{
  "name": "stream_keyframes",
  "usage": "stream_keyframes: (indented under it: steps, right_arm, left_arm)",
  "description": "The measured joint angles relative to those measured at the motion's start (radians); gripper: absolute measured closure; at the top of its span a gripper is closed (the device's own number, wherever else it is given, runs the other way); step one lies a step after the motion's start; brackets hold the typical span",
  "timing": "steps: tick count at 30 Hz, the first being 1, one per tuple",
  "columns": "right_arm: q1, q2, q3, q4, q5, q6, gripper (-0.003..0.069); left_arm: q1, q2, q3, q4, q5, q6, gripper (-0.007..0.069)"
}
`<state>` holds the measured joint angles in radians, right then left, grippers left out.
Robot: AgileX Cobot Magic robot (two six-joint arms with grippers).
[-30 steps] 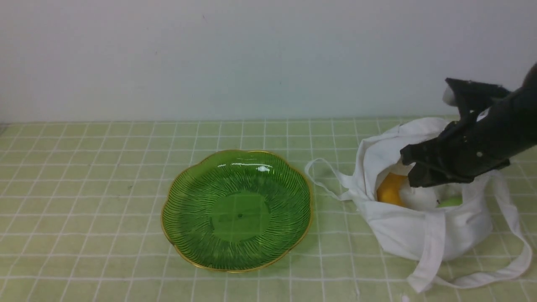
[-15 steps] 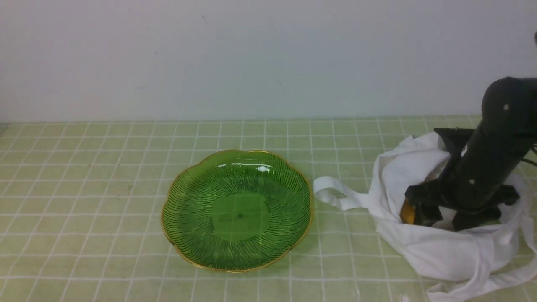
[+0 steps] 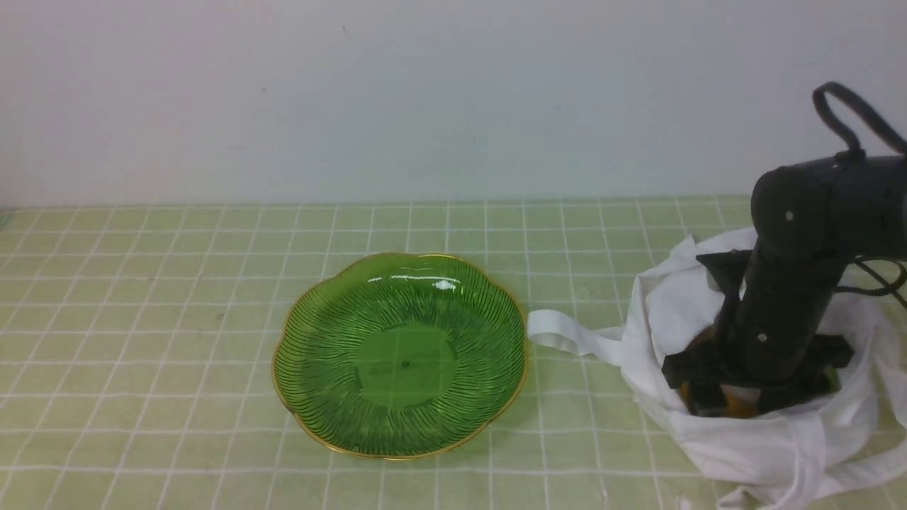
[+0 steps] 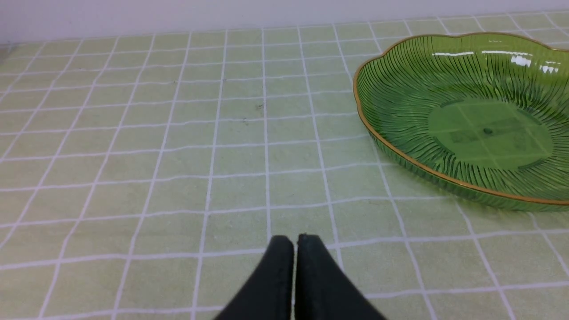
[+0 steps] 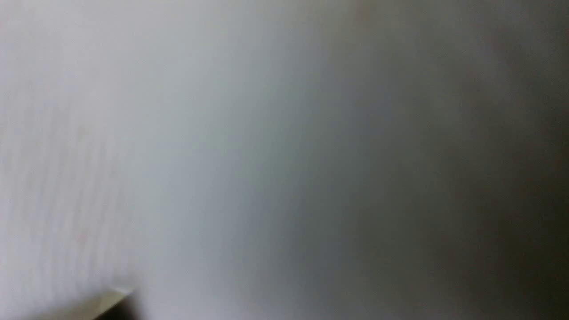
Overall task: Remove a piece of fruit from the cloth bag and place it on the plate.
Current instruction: Use the right arm to grab a banana from the bag
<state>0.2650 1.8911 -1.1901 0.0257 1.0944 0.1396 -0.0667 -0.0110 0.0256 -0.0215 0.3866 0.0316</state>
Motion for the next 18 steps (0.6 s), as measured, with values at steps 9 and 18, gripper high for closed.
stream_keyframes:
  steps: [9,18]
  right_arm:
    - [0.001,-0.006,0.000,-0.019,-0.027,-0.020,0.0287]
    - [0.002,-0.156,0.000,-0.009,-0.062,-0.021,0.0310]
  left_arm:
    - [0.000,0.000,0.000,0.000,0.000,0.000,0.0633]
    - [0.000,0.000,0.000,0.000,0.000,0.000,0.0633]
